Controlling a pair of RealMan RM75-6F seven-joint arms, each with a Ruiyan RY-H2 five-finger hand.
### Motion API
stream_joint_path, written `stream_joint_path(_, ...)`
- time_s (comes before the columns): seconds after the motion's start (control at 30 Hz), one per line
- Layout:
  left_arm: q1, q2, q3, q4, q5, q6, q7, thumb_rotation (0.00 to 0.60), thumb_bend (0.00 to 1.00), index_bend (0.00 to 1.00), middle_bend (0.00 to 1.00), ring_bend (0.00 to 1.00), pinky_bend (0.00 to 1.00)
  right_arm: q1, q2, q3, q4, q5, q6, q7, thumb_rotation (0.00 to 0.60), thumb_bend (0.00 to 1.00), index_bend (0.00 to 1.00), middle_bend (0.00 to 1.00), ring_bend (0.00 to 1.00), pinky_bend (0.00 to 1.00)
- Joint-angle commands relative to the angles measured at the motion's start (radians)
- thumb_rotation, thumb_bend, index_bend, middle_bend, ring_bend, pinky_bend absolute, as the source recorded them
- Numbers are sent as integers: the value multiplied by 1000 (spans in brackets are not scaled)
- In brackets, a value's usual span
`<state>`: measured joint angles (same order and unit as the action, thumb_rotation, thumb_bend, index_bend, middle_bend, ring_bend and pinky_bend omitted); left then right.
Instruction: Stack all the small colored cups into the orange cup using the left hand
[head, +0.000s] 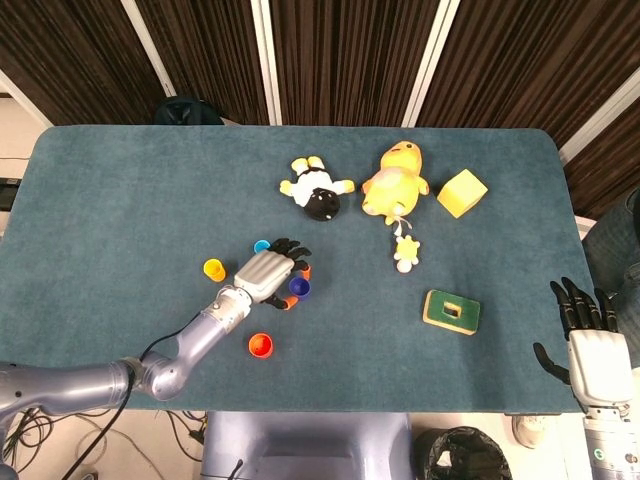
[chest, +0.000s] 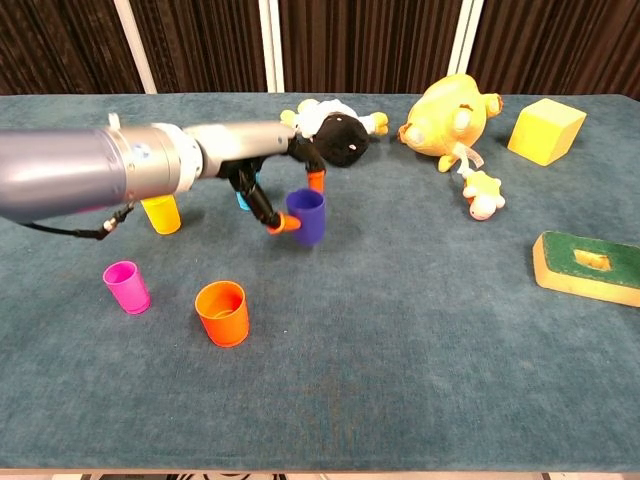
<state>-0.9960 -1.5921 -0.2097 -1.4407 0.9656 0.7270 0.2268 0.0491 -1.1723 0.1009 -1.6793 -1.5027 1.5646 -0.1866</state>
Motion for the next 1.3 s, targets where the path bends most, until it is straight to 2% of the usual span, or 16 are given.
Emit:
stream_joint_path(0.03,11,79,-24,-93,29,28,-7,600,319,451,146,42,29,0,-1,-1,-1,-2,0,-3,600,334,49,72,136,65)
stream_joint_path(0.23,45,236,-25,-254,57,32,-20,600,314,452,148,42,29,-1,-1,-3,-6,-3,2,-10,600,334,49,72,136,65)
stream_joint_path(0.43,96,411,-24,-394,90,-14,-119,600,314,453,150,42,29,0,-5,-5,-8,-5,-2,-19,600,334,49,72,136,65)
stream_joint_path(0.63,136,525,-7,-461,173,-73,-210,600,314,454,150,42,29,2,-9,-7,-8,-7,-5,-28,600,334,49,72,136,65)
stream_joint_path(0.73,161,565,12,-479,253,-86,-255,600,314,454,150,42,29,3,-11,-7,-8,-7,-5,-31,600,334,49,72,136,65)
stream_joint_path(0.97,182,550,50,-463,398,-88,-340,600,314,454,151,42,29,1,-9,-5,-9,-6,0,-29,600,334,49,72,136,65)
stream_joint_path(1.3,180,470,116,-408,506,-76,-328,600,314,453,152,42,29,-2,-4,-2,-8,-4,6,-14,600,333,49,72,136,65)
